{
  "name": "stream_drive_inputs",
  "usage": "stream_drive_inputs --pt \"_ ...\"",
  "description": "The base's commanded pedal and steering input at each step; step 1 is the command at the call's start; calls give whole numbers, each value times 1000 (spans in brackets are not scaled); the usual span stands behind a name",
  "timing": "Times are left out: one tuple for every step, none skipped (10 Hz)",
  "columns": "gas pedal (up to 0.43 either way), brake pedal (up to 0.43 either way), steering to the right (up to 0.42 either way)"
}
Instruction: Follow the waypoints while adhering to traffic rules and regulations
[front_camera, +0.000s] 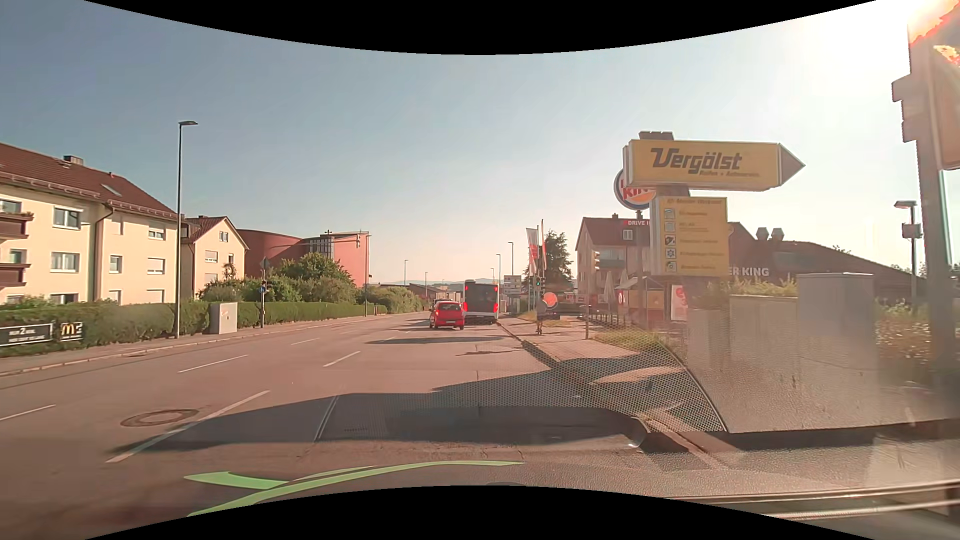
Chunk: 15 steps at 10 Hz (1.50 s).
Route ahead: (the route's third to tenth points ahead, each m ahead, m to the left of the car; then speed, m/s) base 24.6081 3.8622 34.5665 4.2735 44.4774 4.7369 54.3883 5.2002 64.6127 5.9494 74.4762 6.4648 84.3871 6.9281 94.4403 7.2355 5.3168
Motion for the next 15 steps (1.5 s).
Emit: stream_drive_inputs --pt "0 79 -3" --pt "0 79 -3" --pt "0 79 -3" --pt "0 79 -3" --pt "0 79 -3" --pt "0 79 -3" --pt "0 79 -2" --pt "0 79 0" --pt "0 79 1" --pt "0 79 2" --pt "0 85 4" --pt "0 85 4" --pt "0 85 5" --pt "0 91 6" --pt "0 91 6"
